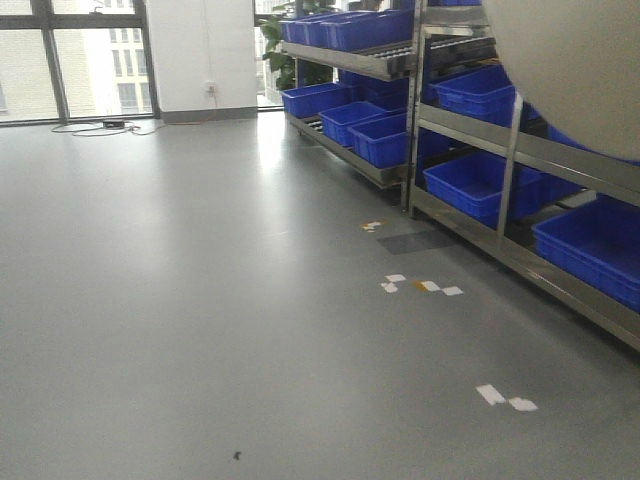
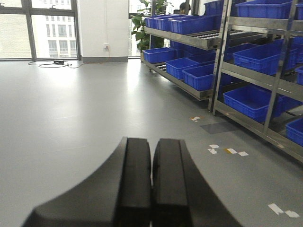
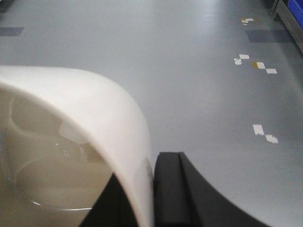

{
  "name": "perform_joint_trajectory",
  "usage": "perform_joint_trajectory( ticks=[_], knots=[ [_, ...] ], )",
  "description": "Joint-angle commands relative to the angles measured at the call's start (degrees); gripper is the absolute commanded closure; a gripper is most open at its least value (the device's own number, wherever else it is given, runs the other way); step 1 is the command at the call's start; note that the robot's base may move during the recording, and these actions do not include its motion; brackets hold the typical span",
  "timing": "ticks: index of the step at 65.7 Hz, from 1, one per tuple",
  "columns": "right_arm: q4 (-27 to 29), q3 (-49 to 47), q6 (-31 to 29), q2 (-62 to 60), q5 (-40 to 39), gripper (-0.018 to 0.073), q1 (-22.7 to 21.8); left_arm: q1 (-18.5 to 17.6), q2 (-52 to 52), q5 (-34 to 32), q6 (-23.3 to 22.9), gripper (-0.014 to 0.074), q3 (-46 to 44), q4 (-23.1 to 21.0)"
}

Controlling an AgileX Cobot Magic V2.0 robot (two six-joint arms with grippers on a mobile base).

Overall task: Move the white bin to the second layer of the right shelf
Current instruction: 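Drive along the yellow floor line past the blue crate racks, then drive toward the windows and turn toward the roller shelf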

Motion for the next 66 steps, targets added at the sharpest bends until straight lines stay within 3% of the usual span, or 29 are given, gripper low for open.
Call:
perform_joint_trajectory(
  ticks=[1, 66],
  knots=[
    [-0.31, -1.88, -0.13, 0.11, -5.42, 0.0506, -0.2, -0.32, -0.18, -4.9, -0.42, 0.0512, 2.11, -0.06],
    [-0.31, -1.88, -0.13, 0.11, -5.42, 0.0506, -0.2, -0.32, -0.18, -4.9, -0.42, 0.0512, 2.11, -0.06]
  ],
)
